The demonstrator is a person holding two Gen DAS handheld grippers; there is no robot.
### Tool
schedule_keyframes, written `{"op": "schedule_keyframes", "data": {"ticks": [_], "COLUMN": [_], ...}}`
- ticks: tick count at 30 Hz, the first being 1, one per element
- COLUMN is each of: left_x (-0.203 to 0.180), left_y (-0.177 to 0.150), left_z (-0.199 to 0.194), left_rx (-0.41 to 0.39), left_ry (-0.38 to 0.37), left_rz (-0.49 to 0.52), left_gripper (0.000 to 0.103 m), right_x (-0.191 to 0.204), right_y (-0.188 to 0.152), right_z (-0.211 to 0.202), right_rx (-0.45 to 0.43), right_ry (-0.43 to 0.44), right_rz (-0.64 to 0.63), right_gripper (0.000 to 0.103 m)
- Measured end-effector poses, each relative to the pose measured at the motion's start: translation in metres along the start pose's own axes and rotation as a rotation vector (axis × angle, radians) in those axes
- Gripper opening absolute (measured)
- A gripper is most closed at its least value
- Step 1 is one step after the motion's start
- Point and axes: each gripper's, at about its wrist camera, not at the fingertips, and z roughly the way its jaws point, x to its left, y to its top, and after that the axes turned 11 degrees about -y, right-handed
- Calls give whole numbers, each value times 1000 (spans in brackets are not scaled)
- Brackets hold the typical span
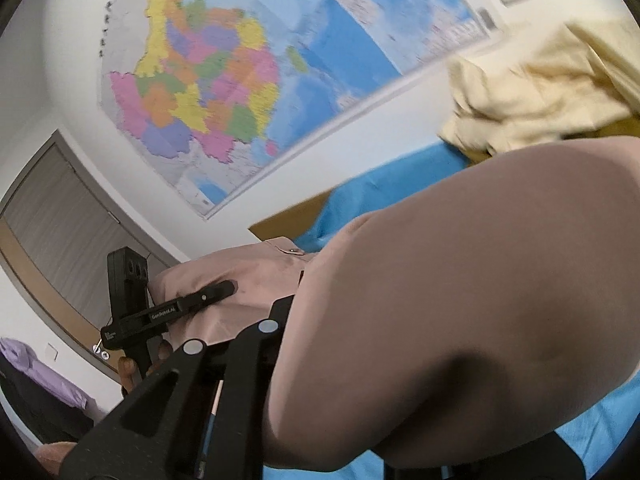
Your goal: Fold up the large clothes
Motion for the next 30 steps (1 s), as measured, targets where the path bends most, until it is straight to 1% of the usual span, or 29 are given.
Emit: {"op": "schedule_keyframes", "data": {"ticks": [7, 12, 22, 30], "left_x": [-1, 3, 19, 37], "left_y": [27, 42, 57, 63], "left_z": [-28, -49, -83, -96], "left_rx": [-55, -100, -163, -177], "left_ry": [36, 71, 140, 187], "left_rz": [27, 31, 20, 2], "left_gripper": [16, 16, 16, 16], "right_x": [28, 50, 82, 103], "right_y": [24, 35, 47, 53], "right_z": [1, 11, 38, 61], "right_rx": [-35, -32, -26, -9], "right_ry": [34, 58, 100, 116], "right_rz": [-52, -86, -133, -155], "right_gripper": [14, 14, 14, 14]}}
